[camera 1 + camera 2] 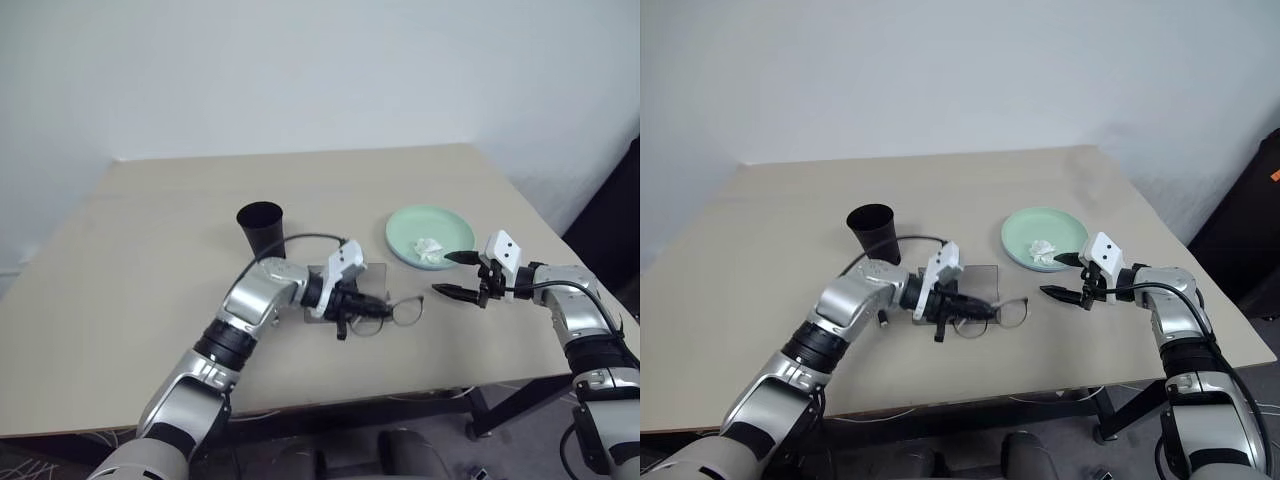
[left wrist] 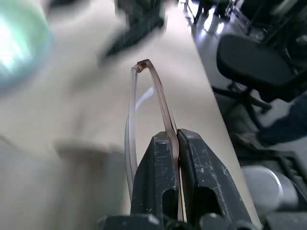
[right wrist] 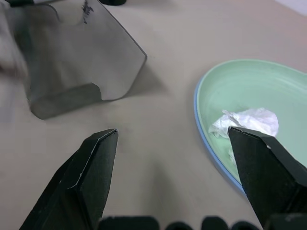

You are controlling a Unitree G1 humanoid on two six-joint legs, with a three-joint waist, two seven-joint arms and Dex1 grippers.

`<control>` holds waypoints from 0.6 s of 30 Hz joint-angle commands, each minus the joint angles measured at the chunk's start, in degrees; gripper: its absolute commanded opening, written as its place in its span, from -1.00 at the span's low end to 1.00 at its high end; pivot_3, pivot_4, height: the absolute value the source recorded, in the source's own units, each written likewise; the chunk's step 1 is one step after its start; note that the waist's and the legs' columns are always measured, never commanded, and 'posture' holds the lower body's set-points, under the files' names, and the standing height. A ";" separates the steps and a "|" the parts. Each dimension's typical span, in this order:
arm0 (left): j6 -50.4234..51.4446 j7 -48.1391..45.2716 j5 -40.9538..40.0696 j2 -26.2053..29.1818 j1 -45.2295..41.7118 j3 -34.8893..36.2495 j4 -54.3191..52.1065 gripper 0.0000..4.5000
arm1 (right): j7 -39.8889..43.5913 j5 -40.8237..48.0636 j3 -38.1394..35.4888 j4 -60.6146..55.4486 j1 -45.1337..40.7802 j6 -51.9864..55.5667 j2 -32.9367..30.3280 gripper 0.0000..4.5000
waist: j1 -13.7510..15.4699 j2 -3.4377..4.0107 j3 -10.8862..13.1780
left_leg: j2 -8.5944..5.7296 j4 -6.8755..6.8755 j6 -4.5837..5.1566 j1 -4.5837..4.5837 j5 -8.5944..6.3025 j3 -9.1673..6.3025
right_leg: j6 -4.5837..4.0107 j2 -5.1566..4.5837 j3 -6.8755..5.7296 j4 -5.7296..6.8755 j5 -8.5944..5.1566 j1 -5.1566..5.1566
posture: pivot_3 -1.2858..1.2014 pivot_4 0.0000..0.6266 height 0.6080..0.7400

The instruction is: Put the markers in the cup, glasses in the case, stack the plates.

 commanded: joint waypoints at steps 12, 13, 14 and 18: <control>-23.14 -4.34 8.47 3.61 -9.31 2.41 21.42 -0.98 | 0.03 0.02 -0.46 0.14 -2.41 -1.67 0.17 0.77 | -0.03 0.00 0.00 | 0.00 0.00 0.01 0.00 0.00 0.03 | 0.01 0.18 0.29 0.00 0.00 -0.01 | 0.03 -1.00 1.00; -23.58 -5.14 8.50 3.41 -9.51 2.54 22.89 -0.98 | 0.04 -0.01 -0.46 0.20 -2.43 -1.69 0.19 0.77 | -0.02 0.00 0.00 | -0.01 -0.01 0.02 -0.02 0.00 0.03 | 0.01 0.18 0.30 -0.02 0.00 -0.02 | 0.03 -1.00 1.00; -23.77 -5.99 8.53 3.23 -9.71 2.58 24.26 -0.98 | 0.05 -0.05 -0.44 0.25 -2.45 -1.72 0.22 0.77 | 0.00 0.00 0.00 | -0.02 0.00 0.03 -0.03 -0.02 0.03 | 0.01 0.18 0.31 -0.01 0.00 -0.02 | 0.03 -1.00 1.00; -25.24 -9.01 9.47 2.53 -10.32 1.99 28.64 -0.98 | 0.10 -0.01 -0.45 -0.17 -2.20 -1.63 0.16 0.77 | 0.01 0.00 0.00 | -0.18 -0.02 0.04 -0.09 -0.02 0.01 | 0.03 0.17 0.35 0.01 0.00 -0.01 | 0.03 -1.00 1.00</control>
